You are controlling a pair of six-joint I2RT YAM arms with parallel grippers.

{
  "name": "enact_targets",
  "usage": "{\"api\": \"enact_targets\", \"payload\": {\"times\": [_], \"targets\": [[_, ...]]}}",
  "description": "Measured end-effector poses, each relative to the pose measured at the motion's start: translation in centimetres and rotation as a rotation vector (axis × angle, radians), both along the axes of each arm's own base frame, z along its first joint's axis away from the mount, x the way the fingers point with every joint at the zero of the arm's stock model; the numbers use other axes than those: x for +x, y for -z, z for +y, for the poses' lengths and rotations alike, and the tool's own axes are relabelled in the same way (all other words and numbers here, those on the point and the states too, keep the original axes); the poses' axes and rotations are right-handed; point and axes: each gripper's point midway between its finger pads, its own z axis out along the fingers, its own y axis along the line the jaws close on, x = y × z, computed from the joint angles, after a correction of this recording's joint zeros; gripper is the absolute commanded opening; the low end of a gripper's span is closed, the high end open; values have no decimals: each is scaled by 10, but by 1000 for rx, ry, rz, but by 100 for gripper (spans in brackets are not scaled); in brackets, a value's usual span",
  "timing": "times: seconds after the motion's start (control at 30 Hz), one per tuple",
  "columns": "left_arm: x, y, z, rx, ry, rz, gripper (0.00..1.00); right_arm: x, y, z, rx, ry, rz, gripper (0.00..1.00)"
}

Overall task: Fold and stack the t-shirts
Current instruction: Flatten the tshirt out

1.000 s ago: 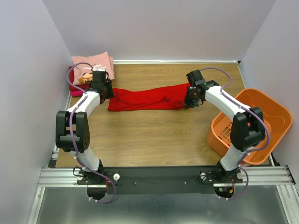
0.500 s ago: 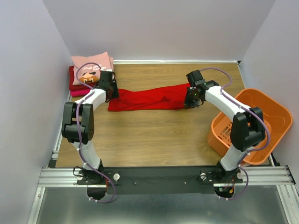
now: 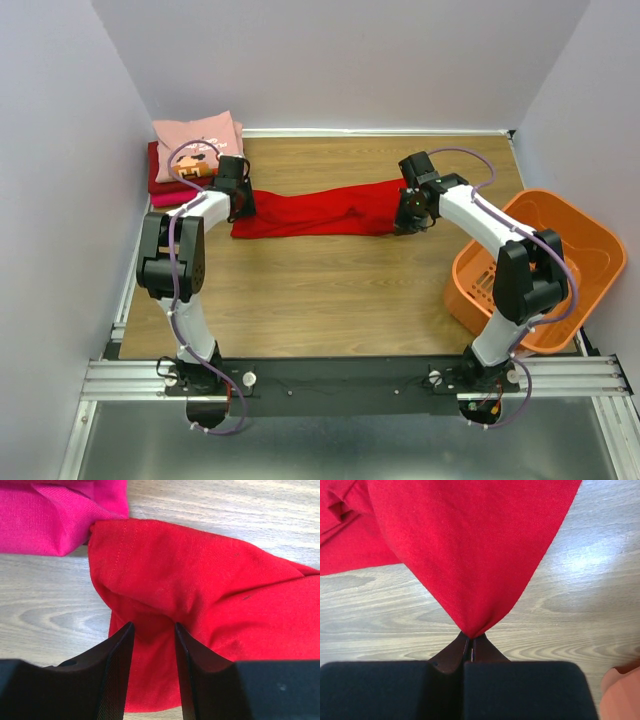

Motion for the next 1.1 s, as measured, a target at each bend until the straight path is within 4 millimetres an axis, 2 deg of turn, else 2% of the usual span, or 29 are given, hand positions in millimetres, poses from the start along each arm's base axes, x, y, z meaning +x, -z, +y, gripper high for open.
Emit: {"api": "enact_targets", "payload": {"times": [0.4,0.77,1.1], "targets": [[-5,5,5,21,-24,15,45,-1,0,0,3,7,4,1],[-6,8,-8,26,4,18,42,-1,1,0,2,6,5,1],[1,9,-7,41,-5,17,41,-1,2,0,1,6,8,1]]}}
